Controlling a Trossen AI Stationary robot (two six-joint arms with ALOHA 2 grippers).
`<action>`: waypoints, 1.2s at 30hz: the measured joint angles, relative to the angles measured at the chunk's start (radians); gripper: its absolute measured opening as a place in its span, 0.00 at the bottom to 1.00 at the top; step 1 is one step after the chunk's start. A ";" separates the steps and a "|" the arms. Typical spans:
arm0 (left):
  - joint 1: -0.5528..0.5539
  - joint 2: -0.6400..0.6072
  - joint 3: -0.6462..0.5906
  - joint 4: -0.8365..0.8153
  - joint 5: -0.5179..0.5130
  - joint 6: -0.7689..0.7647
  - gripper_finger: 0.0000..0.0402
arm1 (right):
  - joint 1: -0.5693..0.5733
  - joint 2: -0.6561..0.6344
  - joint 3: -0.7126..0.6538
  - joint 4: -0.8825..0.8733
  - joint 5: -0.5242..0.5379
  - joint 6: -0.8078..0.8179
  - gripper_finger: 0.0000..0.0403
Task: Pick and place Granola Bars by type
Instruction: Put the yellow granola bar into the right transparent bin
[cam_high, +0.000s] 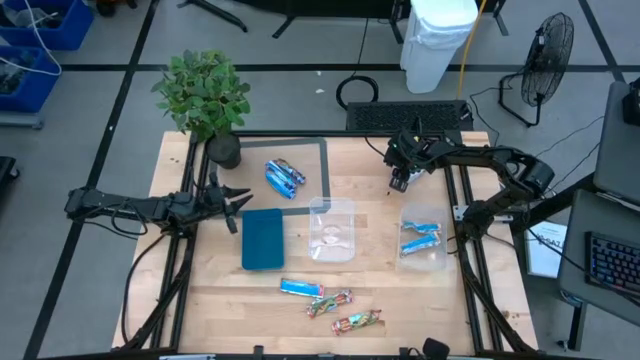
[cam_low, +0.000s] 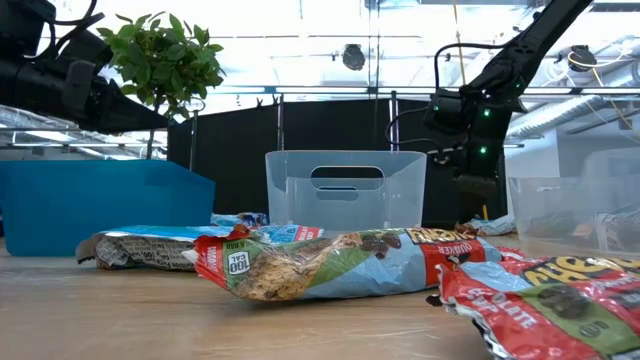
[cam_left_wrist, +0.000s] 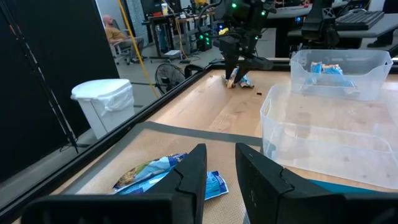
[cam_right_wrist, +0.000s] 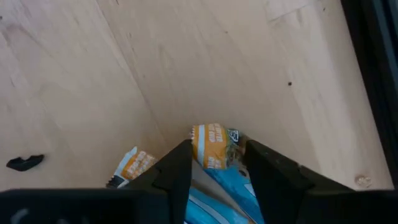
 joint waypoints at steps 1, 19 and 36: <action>0.000 0.000 0.000 0.000 0.000 0.000 0.23 | 0.000 0.000 0.000 -0.002 0.000 0.000 0.30; 0.000 0.000 0.000 0.001 0.000 0.000 0.23 | 0.033 -0.054 -0.001 0.013 0.001 -0.031 0.00; 0.000 0.000 0.000 0.002 0.000 0.000 0.23 | 0.049 -0.265 -0.001 0.039 -0.007 0.039 0.00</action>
